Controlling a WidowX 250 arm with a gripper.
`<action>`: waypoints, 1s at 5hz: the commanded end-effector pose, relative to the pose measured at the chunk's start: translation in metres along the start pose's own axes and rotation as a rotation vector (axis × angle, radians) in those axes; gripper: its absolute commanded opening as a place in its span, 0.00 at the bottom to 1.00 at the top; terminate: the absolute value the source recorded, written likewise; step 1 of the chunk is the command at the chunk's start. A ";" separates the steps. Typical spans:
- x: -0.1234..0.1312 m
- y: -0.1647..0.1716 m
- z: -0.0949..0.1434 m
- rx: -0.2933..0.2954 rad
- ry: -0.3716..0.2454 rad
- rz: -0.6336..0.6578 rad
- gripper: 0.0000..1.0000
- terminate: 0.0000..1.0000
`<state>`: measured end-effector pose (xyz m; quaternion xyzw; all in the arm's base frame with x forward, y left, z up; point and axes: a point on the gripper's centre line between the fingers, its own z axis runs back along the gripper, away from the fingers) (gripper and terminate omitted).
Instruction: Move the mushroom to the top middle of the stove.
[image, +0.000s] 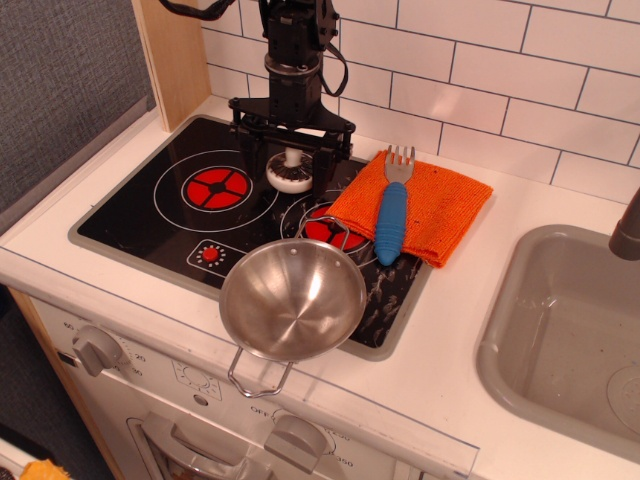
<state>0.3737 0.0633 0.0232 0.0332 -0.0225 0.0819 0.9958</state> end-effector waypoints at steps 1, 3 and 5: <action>-0.009 -0.002 0.074 -0.044 -0.142 -0.075 1.00 0.00; -0.040 -0.022 0.063 -0.013 -0.114 -0.217 1.00 0.00; -0.040 -0.022 0.063 -0.013 -0.114 -0.217 1.00 1.00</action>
